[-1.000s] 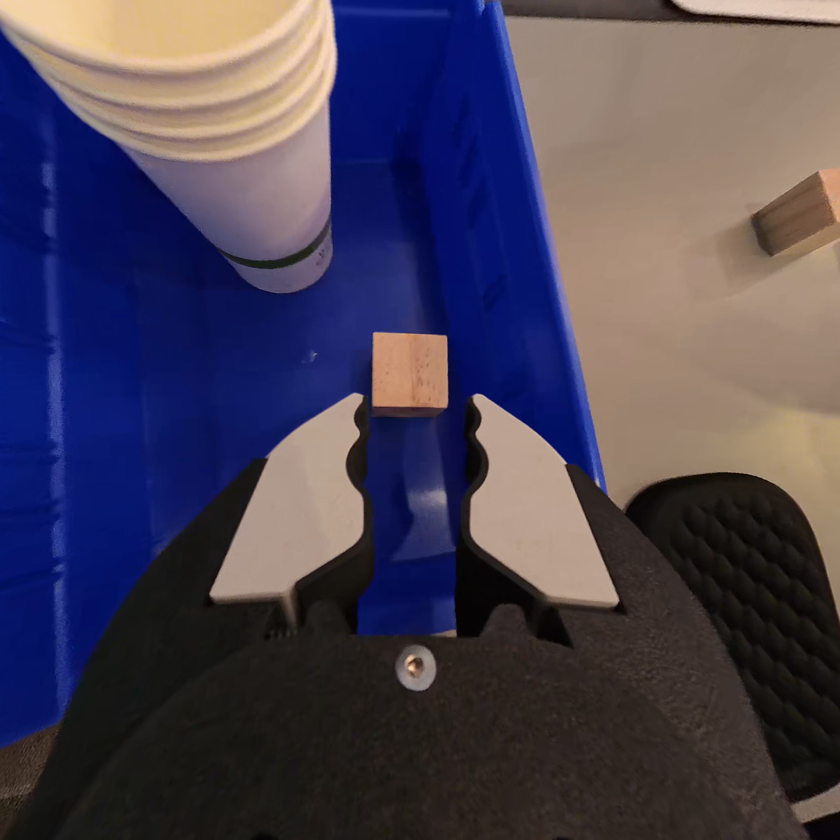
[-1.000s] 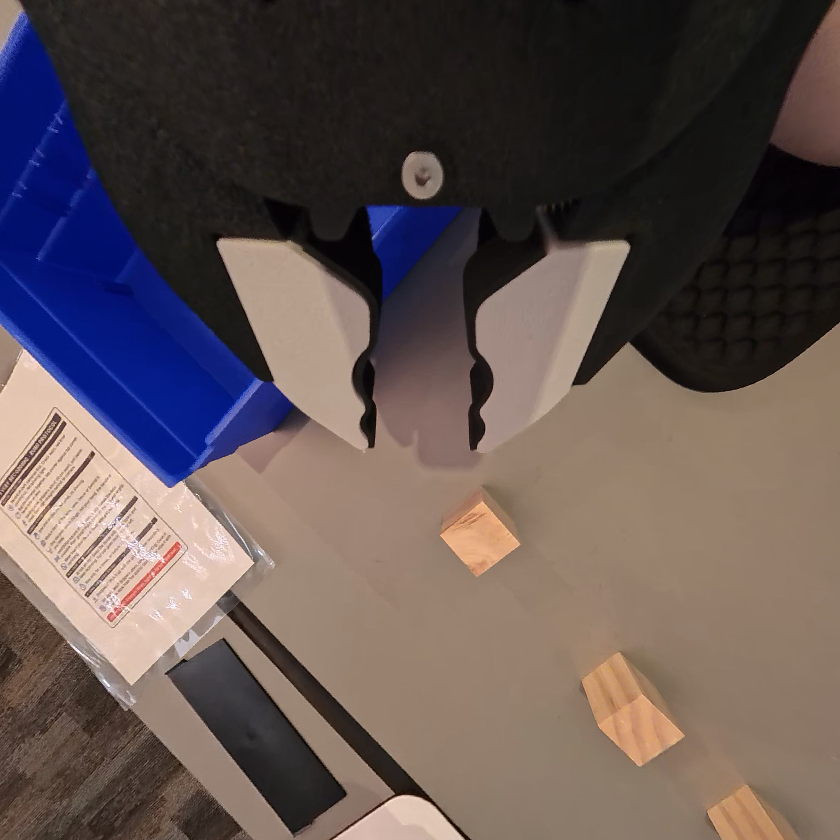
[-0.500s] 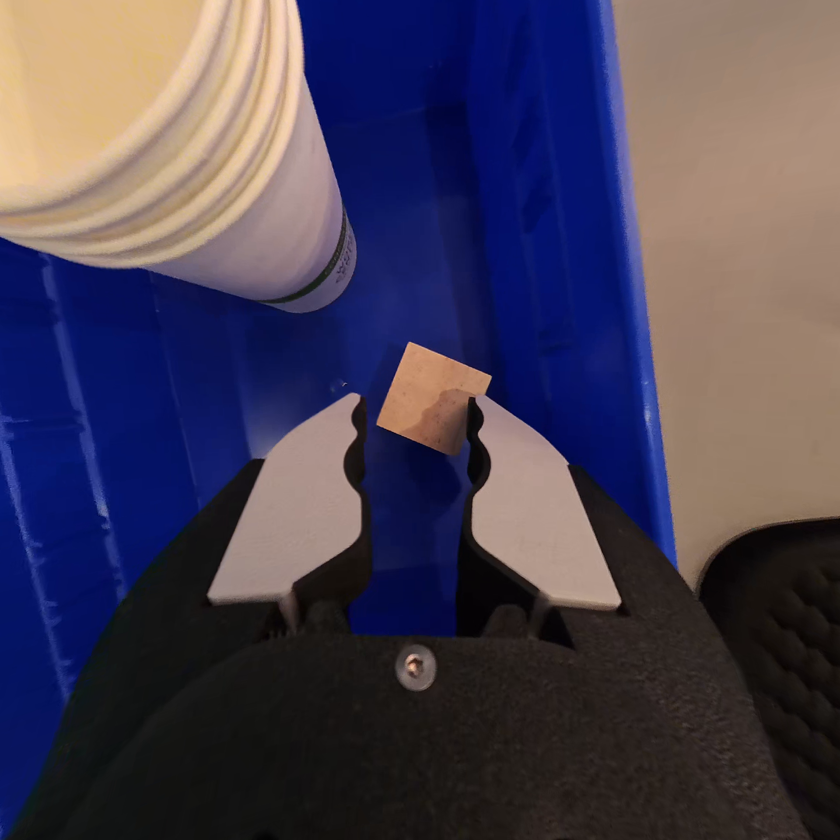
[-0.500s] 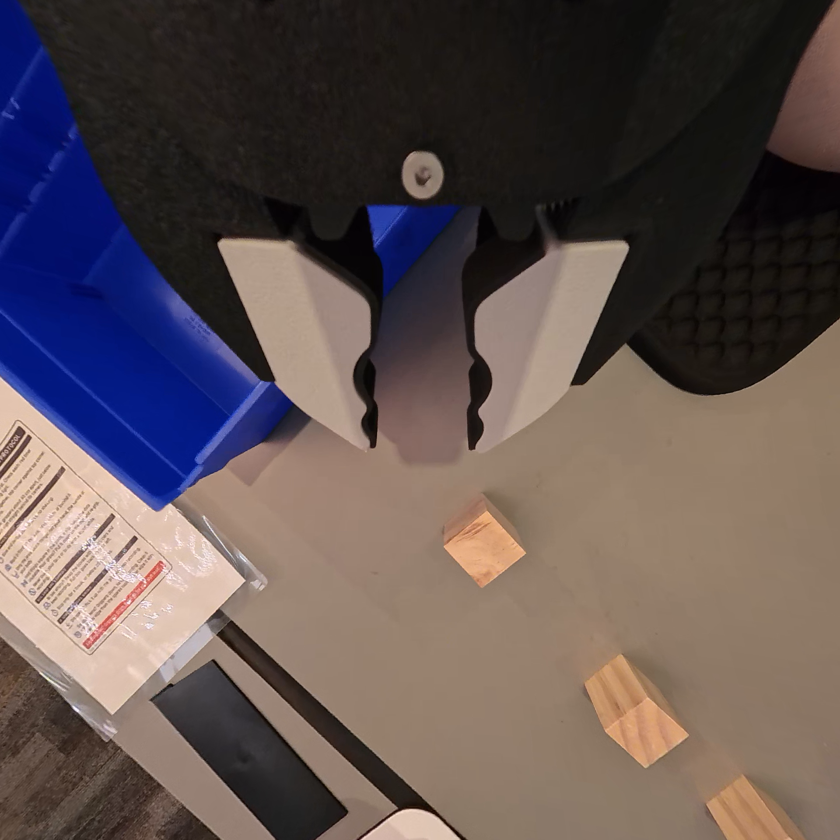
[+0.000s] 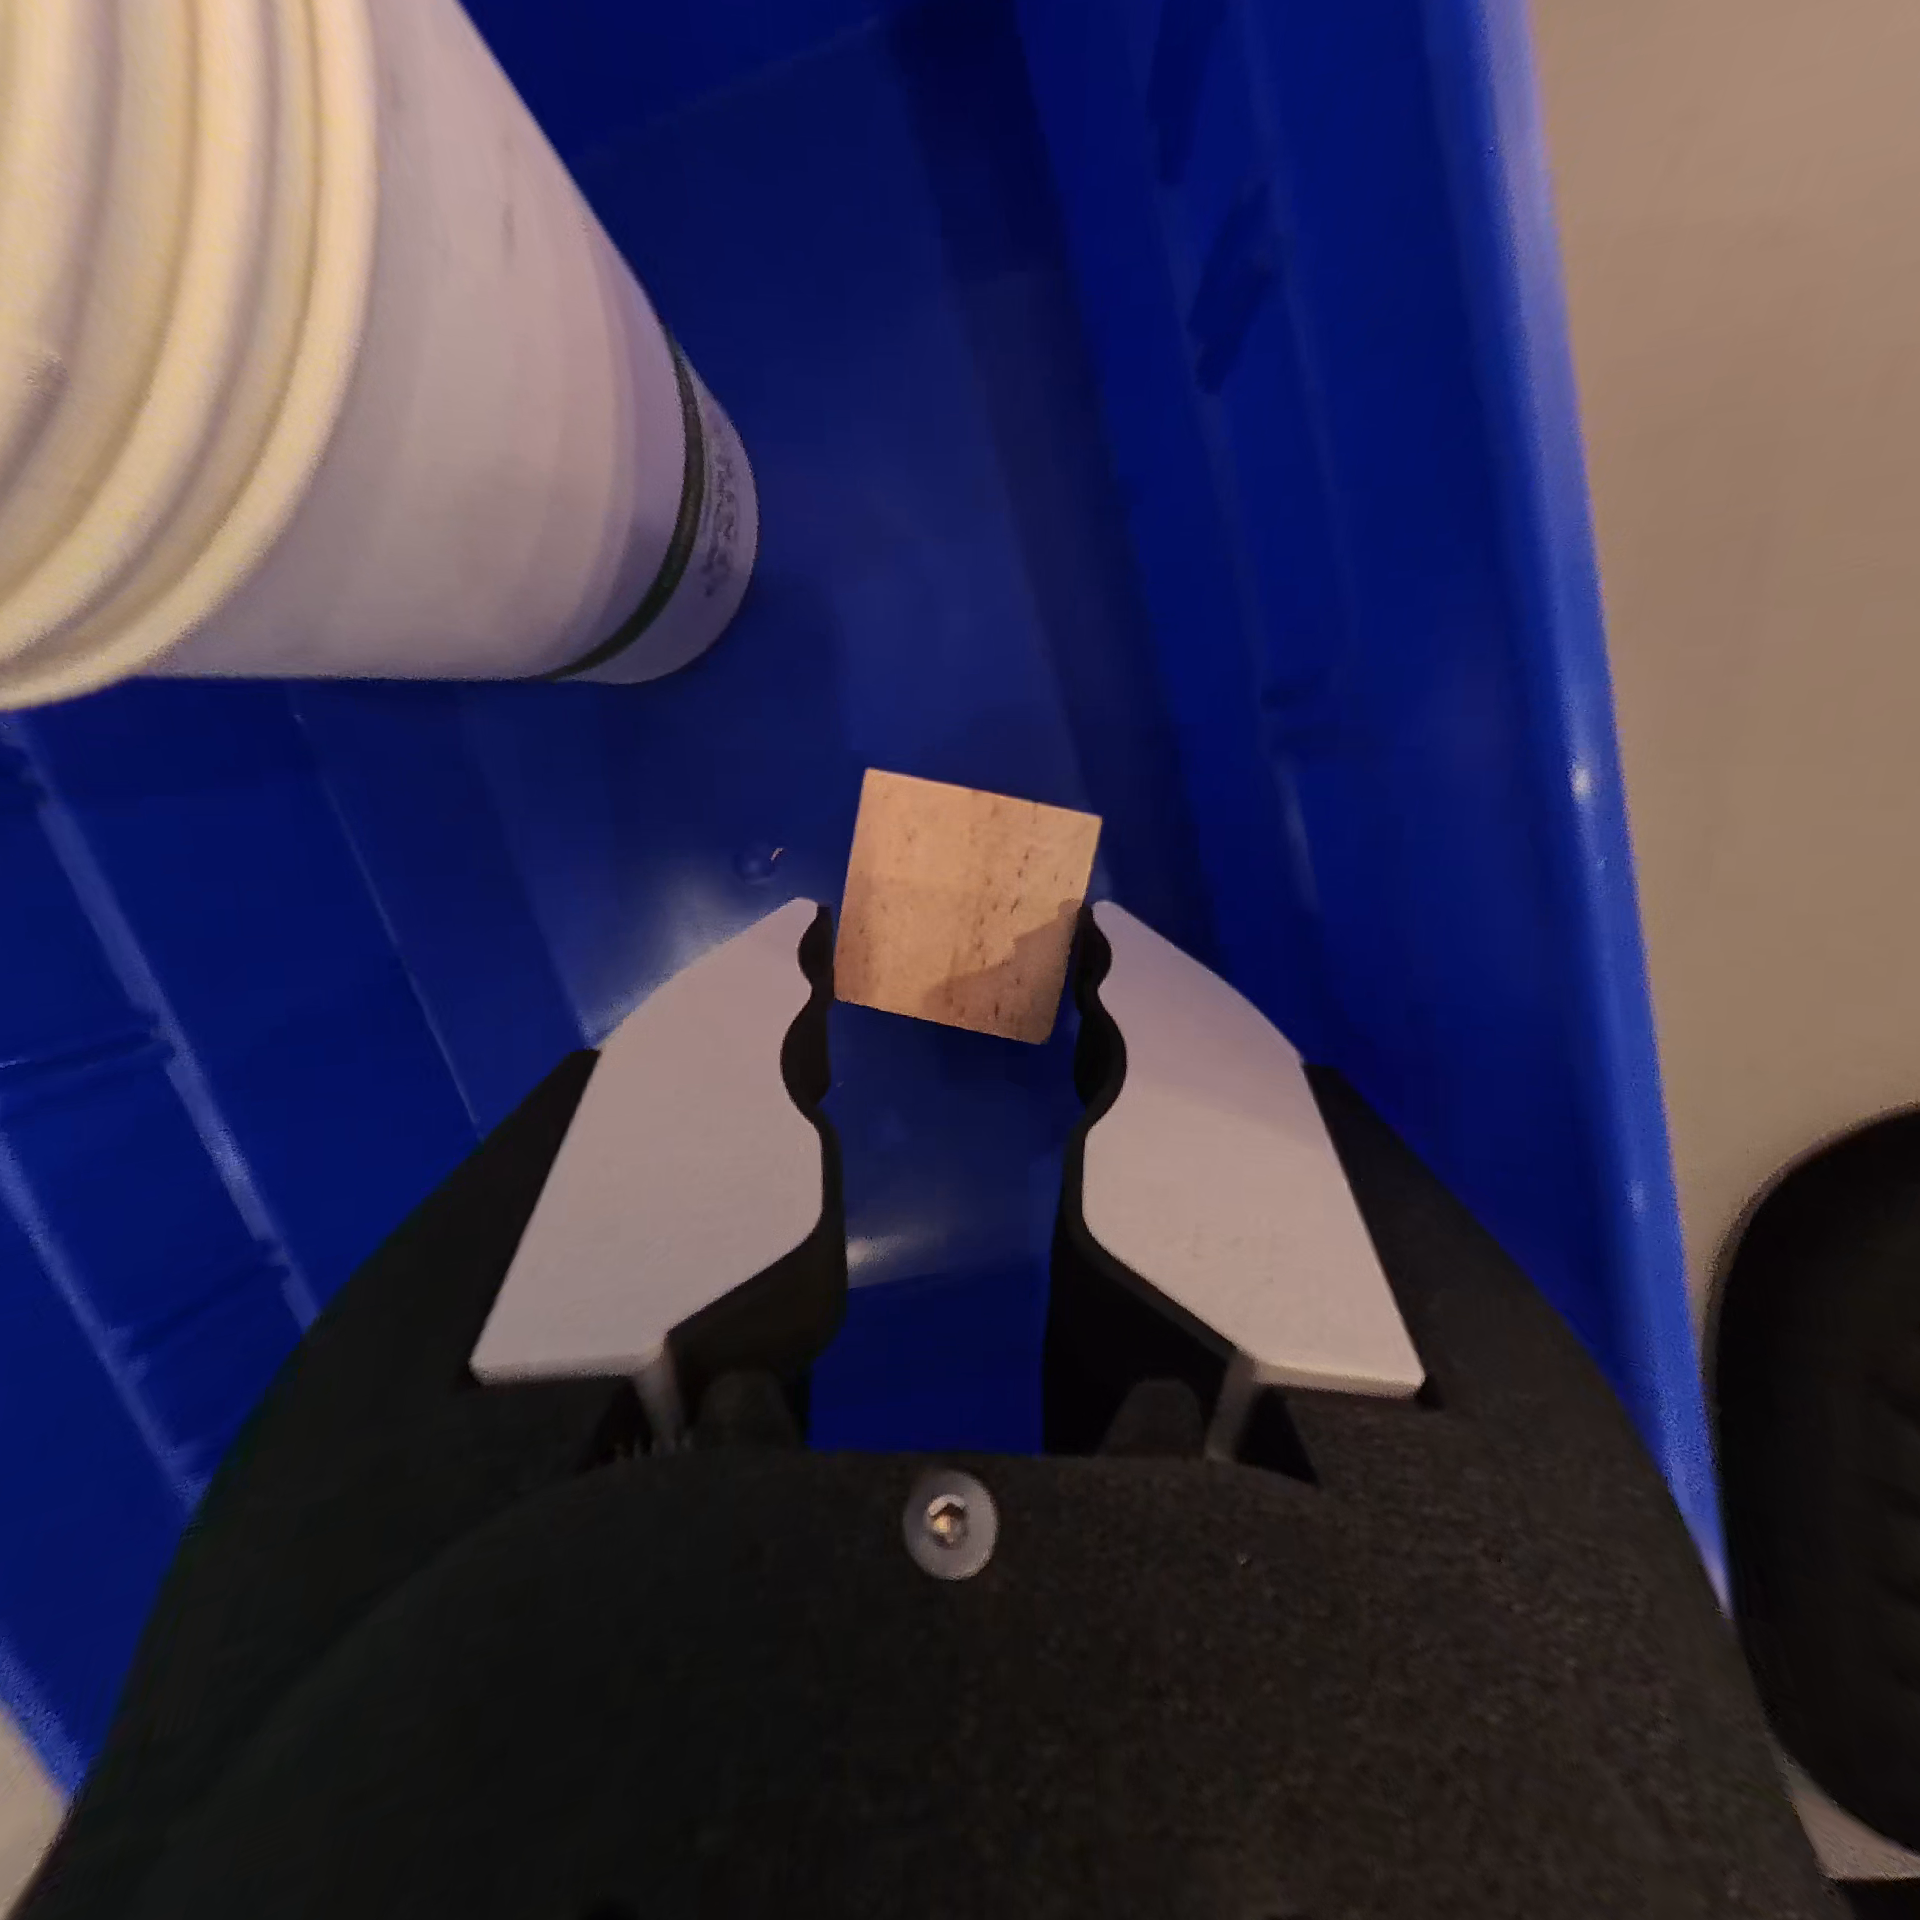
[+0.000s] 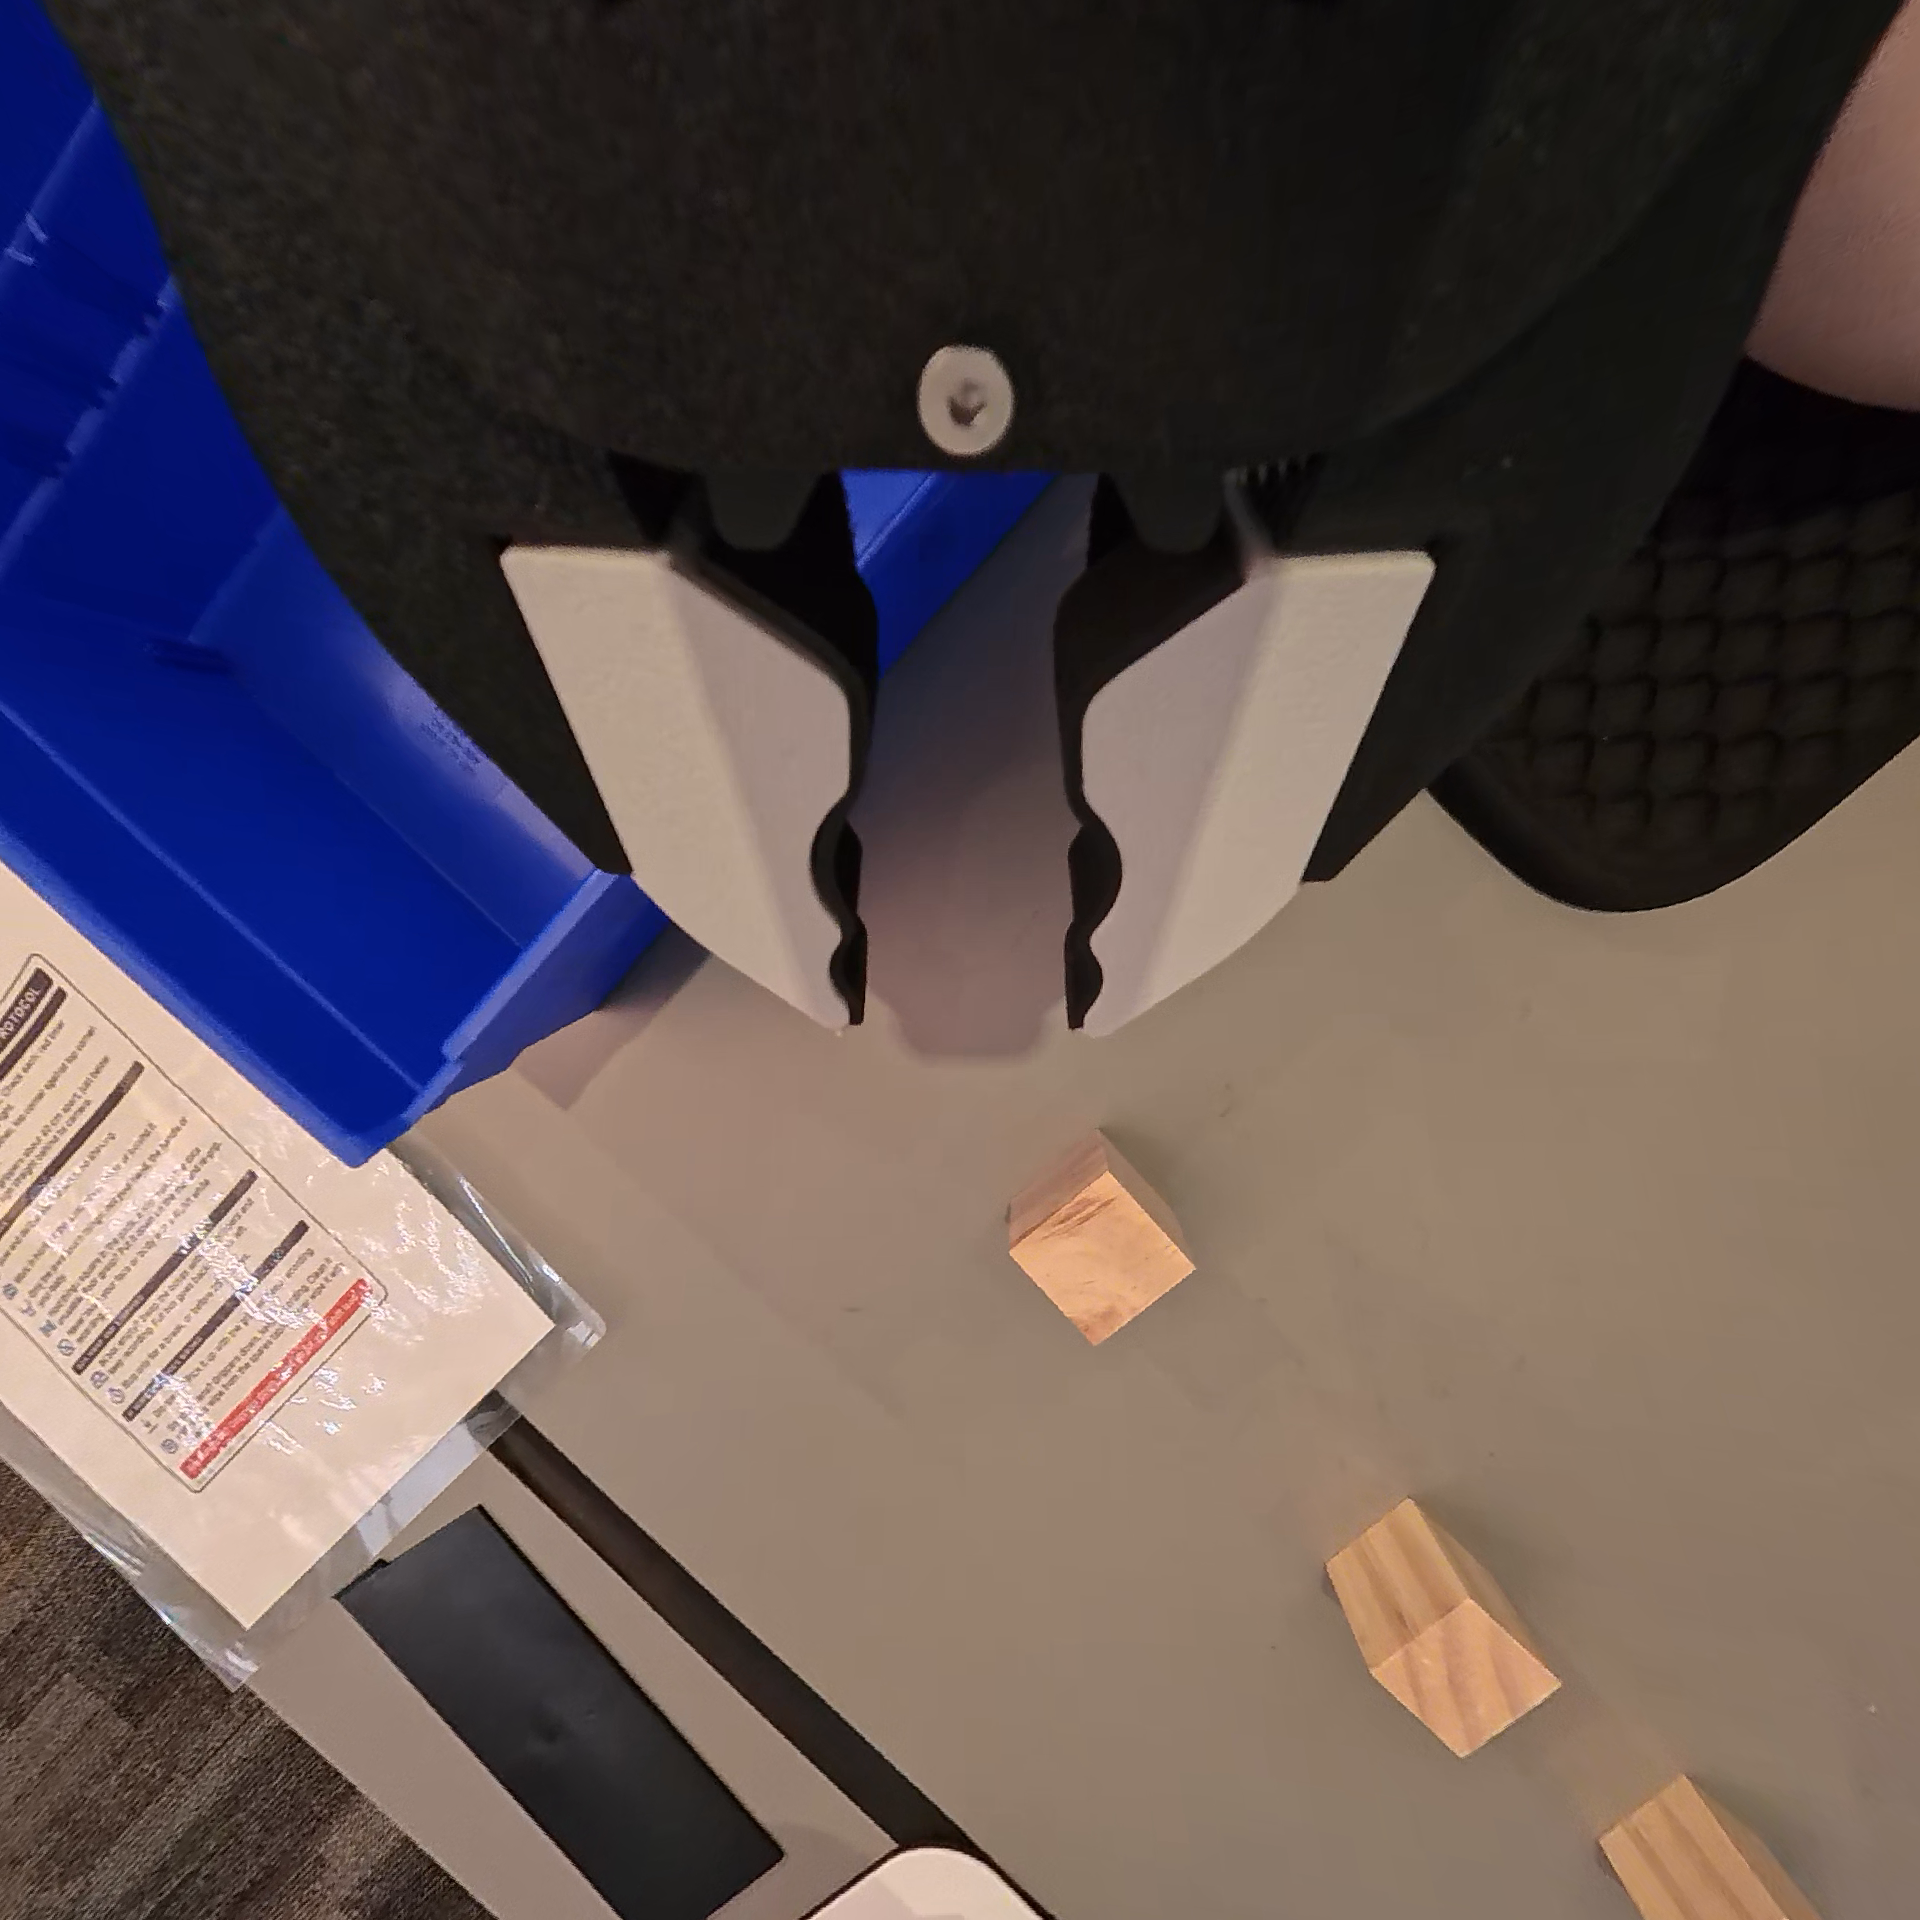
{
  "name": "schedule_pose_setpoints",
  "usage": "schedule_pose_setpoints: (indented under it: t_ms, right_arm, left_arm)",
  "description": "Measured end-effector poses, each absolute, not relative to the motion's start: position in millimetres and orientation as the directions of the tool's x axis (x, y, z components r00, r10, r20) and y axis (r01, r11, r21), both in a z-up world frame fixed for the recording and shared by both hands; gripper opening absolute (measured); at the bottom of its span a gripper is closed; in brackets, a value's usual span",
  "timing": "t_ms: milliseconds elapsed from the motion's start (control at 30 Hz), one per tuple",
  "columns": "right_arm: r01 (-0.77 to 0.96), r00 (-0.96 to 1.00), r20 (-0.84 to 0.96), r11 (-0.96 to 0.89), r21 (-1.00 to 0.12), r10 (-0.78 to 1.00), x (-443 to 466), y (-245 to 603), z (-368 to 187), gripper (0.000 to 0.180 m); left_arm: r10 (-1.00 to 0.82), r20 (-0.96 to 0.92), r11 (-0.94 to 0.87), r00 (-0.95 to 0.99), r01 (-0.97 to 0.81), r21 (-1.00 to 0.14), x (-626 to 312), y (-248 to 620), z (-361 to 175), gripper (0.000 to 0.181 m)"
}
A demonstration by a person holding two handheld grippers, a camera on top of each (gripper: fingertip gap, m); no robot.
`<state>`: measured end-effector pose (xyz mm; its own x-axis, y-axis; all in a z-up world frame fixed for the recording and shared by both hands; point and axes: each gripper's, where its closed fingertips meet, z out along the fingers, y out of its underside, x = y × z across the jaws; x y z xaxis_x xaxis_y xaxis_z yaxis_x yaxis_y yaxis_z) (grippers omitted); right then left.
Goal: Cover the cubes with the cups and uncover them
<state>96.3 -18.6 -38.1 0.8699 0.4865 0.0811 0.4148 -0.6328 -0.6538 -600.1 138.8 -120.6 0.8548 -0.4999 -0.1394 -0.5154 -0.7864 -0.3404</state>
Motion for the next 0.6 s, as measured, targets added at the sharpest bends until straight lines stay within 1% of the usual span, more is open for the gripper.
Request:
schedule_pose_setpoints:
  t_ms: [33, 133, 267, 367, 433, 500, 600]
  right_arm:
    - [0.412, 0.871, 0.079, -0.635, -0.654, 0.484, 97, -18, -38, 0.036]
    - [0.406, 0.874, 0.077, -0.636, -0.656, 0.479, 99, -17, -39, 0.036]
    - [0.407, 0.874, 0.074, -0.642, -0.65, 0.479, 99, -16, -41, 0.036]
    - [0.413, 0.874, 0.077, -0.647, -0.641, 0.481, 99, -15, -42, 0.036]
    - [0.417, 0.872, 0.083, -0.645, -0.64, 0.482, 98, -15, -40, 0.036]
    - [0.422, 0.87, 0.089, -0.64, -0.642, 0.484, 96, -14, -39, 0.036]
    - [0.426, 0.866, 0.088, -0.634, -0.645, 0.492, 94, -14, -39, 0.036]
  left_arm:
    - [-0.504, -0.153, -0.78, 0.85, -0.525, -0.34, -604, 137, -116, 0.044]
    - [-0.521, -0.156, -0.751, 0.839, -0.537, -0.385, -612, 132, -91, 0.044]
    - [-0.58, -0.192, -0.661, 0.792, -0.595, -0.457, -612, 123, -39, 0.043]
    - [-0.668, -0.198, -0.54, 0.717, -0.651, -0.534, -580, 112, 3, 0.043]
    - [-0.759, -0.201, -0.419, 0.619, -0.702, -0.576, -541, 99, 21, 0.043]
    - [-0.828, -0.23, -0.309, 0.511, -0.759, -0.574, -504, 88, 24, 0.043]
    - [-0.895, -0.27, -0.181, 0.355, -0.843, -0.507, -460, 81, 1, 0.043]
